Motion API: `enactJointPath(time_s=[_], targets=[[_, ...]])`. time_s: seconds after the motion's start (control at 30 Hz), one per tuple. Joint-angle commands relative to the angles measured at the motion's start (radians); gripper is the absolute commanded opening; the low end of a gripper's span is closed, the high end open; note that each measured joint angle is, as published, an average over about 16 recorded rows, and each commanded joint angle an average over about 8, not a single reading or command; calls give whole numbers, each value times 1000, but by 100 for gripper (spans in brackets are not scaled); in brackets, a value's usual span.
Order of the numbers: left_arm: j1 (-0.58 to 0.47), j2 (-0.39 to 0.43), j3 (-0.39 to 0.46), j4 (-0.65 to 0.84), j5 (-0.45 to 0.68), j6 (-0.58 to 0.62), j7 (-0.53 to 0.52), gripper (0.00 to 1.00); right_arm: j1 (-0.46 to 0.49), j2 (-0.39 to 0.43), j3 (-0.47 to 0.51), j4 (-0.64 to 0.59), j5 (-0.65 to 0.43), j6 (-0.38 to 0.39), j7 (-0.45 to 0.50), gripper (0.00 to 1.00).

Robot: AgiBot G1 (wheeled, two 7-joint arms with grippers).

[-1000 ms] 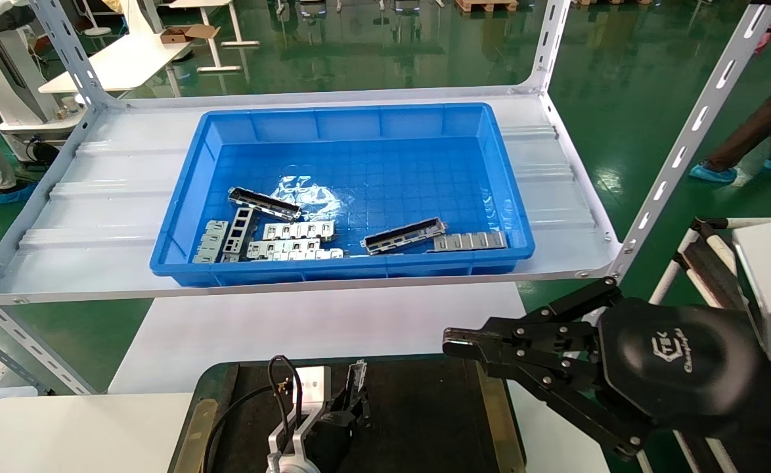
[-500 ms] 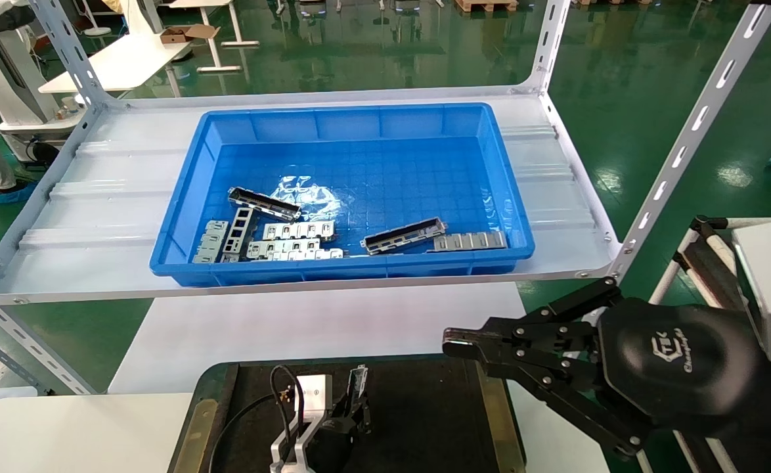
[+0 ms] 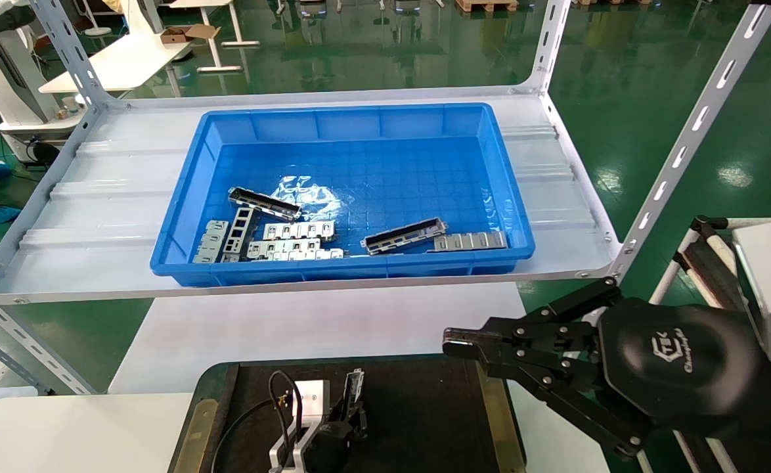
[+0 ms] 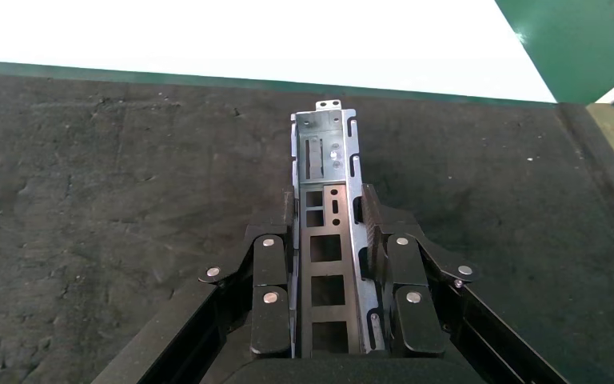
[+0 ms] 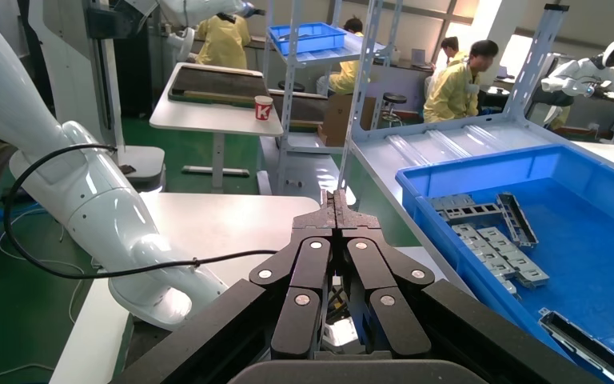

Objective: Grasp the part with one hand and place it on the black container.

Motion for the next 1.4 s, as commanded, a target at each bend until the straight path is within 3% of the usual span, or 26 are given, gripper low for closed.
enactJointPath(time_s=[0.03,0.5,0.83,1.0,1.4], targets=[[2,2,-2,6,5,1,-4,100,0,0,0,0,0,0,0,100],[8,-8,-11,-6,23,17,-20,100,0,0,0,0,0,0,0,100],[21,-123,-17,-132,24,80,-25,100,0,0,0,0,0,0,0,100],[13,-204,-20,-189,21,170,-30,100,0,0,0,0,0,0,0,100],[-9,-403,-68,-203,54,527,-37,100,0,0,0,0,0,0,0,100]])
